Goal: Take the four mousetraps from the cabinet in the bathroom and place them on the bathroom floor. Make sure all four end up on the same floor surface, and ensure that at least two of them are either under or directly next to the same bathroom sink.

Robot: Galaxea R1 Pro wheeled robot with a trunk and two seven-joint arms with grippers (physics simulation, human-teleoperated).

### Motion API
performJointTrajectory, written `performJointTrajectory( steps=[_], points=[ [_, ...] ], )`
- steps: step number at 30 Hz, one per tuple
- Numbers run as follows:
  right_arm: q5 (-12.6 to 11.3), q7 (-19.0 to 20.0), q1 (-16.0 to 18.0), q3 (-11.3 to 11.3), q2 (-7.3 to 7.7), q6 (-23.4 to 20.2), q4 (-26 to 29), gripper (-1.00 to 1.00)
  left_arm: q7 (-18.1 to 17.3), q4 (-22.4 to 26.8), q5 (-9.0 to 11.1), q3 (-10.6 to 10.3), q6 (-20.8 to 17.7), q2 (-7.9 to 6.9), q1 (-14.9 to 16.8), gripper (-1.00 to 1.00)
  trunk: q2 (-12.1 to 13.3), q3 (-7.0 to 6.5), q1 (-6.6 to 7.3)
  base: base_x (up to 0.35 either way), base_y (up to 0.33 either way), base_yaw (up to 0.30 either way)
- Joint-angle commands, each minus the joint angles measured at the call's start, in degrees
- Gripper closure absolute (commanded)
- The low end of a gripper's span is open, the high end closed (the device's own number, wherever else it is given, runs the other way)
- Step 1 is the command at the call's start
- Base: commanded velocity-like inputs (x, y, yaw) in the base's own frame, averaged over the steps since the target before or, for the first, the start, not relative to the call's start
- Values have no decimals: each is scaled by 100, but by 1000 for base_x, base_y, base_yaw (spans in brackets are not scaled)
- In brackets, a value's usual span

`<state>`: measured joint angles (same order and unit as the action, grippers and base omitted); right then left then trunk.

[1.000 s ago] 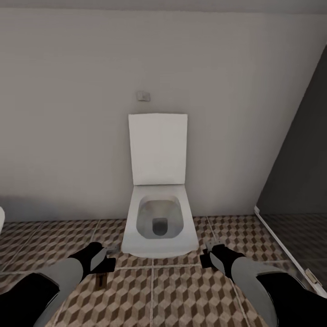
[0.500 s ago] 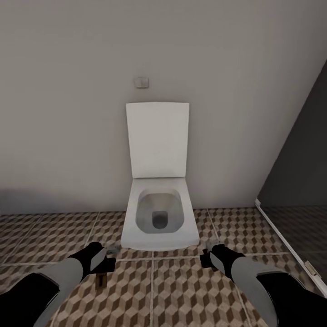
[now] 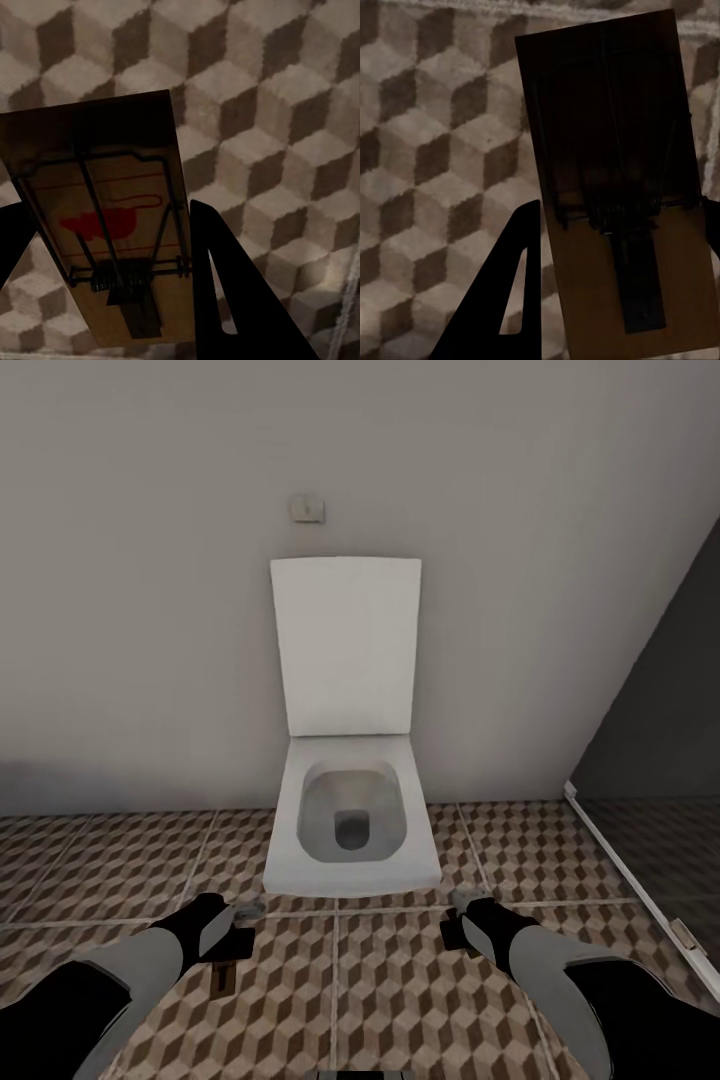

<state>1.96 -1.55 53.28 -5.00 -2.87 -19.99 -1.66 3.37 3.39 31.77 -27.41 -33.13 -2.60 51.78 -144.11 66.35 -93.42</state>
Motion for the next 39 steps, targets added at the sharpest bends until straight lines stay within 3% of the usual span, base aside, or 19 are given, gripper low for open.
performJointTrajectory(
  steps=[1, 10, 39],
  points=[
    [5, 5, 9, -45, -3, -14, -9, 100, 24, 19, 40, -28, -35, -3, -1, 100, -2, 5, 2, 0, 0, 0],
    [7, 3, 7, -45, -3, -14, -9, 100, 18, 21, 40, -28, -29, -3, -1, 100, -2, 5, 2, 0, 0, 0],
    [7, 5, 7, -45, -2, -14, -9, 100, 23, 18, 40, -28, -35, -3, -1, 100, -41, 648, -73, 0, 0, 0]
  ],
)
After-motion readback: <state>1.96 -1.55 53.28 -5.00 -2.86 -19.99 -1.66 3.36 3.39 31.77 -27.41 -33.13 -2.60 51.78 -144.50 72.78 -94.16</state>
